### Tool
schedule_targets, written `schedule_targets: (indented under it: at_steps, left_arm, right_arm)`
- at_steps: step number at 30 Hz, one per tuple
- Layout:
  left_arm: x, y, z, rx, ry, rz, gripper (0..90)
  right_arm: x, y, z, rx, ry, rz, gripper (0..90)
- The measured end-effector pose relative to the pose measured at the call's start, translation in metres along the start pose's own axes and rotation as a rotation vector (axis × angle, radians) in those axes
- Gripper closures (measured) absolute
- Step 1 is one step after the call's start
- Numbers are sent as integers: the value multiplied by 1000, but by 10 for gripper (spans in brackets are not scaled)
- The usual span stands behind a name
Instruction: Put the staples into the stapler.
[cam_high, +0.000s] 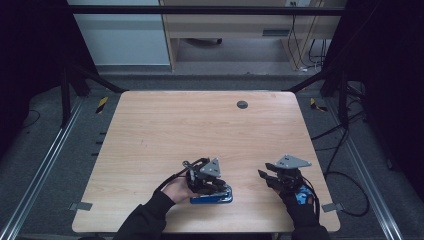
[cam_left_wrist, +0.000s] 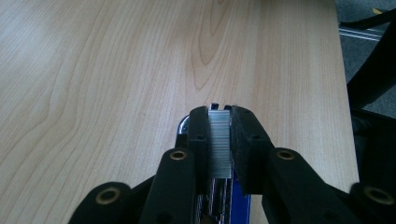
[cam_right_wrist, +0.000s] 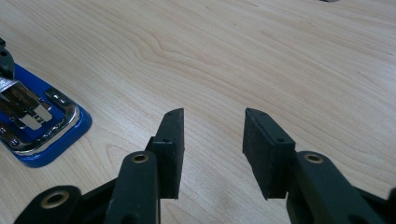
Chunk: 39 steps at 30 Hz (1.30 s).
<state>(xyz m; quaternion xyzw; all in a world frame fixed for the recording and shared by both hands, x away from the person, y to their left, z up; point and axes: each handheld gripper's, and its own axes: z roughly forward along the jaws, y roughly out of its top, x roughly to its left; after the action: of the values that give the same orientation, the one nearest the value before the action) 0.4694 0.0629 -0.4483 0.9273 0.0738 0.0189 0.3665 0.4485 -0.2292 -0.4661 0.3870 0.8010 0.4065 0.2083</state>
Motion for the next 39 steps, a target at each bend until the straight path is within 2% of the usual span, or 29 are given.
schedule_targets:
  at_steps: [7,20,30,39]
  left_arm:
    - [3,-1,0,-4,-21,9,777]
    - [4,-2,2,-2,-20,17,776]
    - [4,-2,4,-18,-27,20,776]
    - [3,-1,5,-9,-29,30,776]
  right_arm:
    - [0,0,0,-1,0,-1,589]
    - [0,0,0,-3,1,1,591]
    - [0,0,0,-3,1,1,593]
    - [0,0,0,-2,2,0,593]
